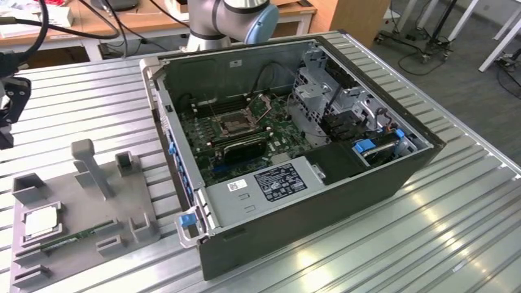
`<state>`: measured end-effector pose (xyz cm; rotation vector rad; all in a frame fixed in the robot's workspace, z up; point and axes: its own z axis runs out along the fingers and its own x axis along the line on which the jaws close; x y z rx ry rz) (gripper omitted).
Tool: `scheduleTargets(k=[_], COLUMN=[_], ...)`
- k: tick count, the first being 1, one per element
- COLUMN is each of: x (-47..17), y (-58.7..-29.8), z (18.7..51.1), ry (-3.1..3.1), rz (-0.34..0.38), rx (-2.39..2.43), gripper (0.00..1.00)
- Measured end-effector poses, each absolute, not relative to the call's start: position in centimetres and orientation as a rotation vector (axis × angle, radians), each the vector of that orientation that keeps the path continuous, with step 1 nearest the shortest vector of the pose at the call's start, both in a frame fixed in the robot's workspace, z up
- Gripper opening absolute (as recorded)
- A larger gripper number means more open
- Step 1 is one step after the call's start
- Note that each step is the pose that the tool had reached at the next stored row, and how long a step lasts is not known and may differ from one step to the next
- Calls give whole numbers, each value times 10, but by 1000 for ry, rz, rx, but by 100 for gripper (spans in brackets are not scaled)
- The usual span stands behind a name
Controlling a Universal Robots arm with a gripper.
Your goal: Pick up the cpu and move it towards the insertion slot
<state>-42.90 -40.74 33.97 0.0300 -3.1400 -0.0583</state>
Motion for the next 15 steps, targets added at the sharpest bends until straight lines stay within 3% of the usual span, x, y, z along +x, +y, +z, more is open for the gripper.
scheduleTargets(k=[15], x=[-429], y=[-407], z=[322], ry=[-3140], rz=[-58], rx=[30], gripper=[11])
